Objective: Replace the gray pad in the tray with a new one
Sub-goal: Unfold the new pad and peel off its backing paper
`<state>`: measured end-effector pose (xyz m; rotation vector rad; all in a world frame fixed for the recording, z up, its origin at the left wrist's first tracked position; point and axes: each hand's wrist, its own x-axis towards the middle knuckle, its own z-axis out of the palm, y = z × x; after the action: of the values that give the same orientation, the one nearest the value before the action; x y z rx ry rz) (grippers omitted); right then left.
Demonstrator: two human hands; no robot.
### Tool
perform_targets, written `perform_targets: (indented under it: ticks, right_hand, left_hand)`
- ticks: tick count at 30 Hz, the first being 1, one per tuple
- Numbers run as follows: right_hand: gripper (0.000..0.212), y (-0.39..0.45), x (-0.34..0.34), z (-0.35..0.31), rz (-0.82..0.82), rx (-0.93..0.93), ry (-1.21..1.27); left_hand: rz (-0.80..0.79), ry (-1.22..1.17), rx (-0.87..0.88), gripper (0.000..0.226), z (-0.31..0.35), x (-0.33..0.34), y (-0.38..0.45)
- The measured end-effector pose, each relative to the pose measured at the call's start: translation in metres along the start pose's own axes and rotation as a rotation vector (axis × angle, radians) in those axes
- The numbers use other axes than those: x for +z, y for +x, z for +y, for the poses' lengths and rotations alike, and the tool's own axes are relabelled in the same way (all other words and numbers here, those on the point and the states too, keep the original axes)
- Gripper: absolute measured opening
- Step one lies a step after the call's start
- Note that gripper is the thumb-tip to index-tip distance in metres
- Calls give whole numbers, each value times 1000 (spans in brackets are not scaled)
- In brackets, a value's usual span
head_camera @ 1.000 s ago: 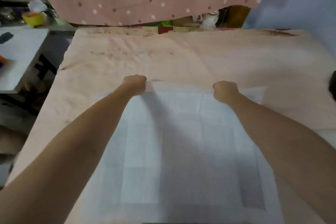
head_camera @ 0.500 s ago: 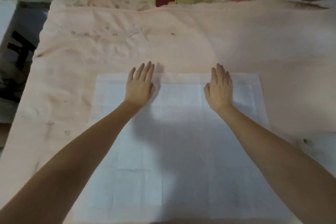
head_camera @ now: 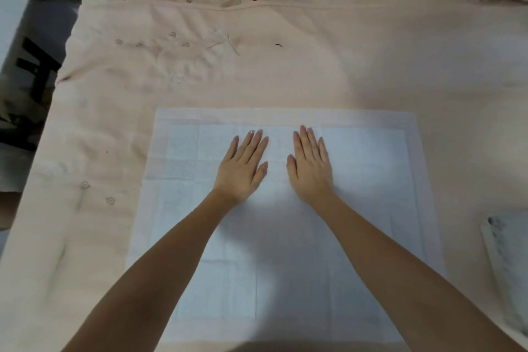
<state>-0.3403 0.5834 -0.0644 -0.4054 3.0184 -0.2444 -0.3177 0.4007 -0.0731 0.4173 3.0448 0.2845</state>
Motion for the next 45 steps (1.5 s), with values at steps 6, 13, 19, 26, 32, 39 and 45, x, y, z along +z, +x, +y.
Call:
perform_targets:
  ticks: [6, 13, 19, 26, 32, 39, 45]
  right_hand:
    - [54, -55, -30, 1, 164, -128, 0]
    - [56, -207, -11, 4, 54, -261, 44]
    - [81, -271, -17, 6, -139, -220, -112]
    - [77, -284, -18, -15, -31, -248, -226]
    - [63, -291, -14, -24, 39, -265, -244]
    - [53, -312, -13, -4, 131, -71, -118]
    - [24, -323, -24, -3, 215, 100, 126]
  left_hand:
    - [66, -47, -109, 59, 20, -24, -56]
    - [-2, -27, -7, 60, 62, -10, -180]
    - [-170, 27, 169, 79, 78, -13, -237]
    - [-321, 198, 152, 82, 128, -13, -247]
    - [-164, 355, 152, 46, 141, -21, -250]
    - [64, 188, -18, 27, 115, -27, -278]
    - [131, 18, -132, 42, 100, -41, -302]
